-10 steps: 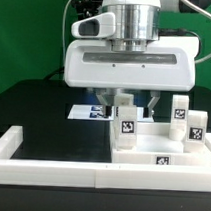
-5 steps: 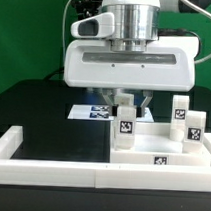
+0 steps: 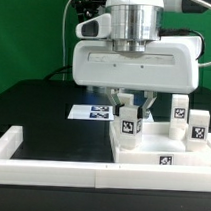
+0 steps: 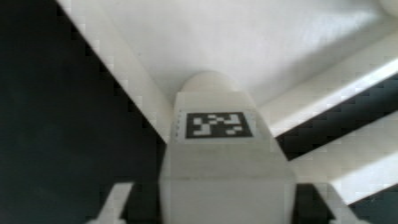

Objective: Assemble square table

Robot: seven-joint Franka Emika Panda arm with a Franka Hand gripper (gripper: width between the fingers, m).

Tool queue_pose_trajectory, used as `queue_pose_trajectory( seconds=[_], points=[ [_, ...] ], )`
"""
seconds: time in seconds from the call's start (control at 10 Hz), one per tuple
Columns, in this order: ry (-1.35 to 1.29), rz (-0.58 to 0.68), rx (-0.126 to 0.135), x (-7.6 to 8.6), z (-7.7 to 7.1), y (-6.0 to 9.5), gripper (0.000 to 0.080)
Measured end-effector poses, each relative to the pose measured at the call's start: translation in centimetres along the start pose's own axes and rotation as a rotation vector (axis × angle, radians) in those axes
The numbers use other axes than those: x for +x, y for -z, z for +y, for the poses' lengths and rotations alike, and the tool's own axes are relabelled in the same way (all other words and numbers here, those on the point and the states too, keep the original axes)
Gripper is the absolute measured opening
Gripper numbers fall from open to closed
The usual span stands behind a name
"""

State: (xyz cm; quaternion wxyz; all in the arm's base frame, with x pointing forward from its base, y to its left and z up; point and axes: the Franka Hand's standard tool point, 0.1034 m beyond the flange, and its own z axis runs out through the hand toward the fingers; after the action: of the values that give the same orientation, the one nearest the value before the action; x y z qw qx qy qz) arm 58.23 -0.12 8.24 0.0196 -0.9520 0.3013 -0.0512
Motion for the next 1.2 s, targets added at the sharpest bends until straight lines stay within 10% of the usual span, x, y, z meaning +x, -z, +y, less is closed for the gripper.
queue_pose_trajectory(
  seconds=[1.0,1.2],
  points=[
    [-0.813,-0.008,0.003,-0.29,-0.29,-0.22,0.0291],
    [-0.800,-0.008,0.003,-0.31,-0.30,-0.24,0.0575]
  ],
)
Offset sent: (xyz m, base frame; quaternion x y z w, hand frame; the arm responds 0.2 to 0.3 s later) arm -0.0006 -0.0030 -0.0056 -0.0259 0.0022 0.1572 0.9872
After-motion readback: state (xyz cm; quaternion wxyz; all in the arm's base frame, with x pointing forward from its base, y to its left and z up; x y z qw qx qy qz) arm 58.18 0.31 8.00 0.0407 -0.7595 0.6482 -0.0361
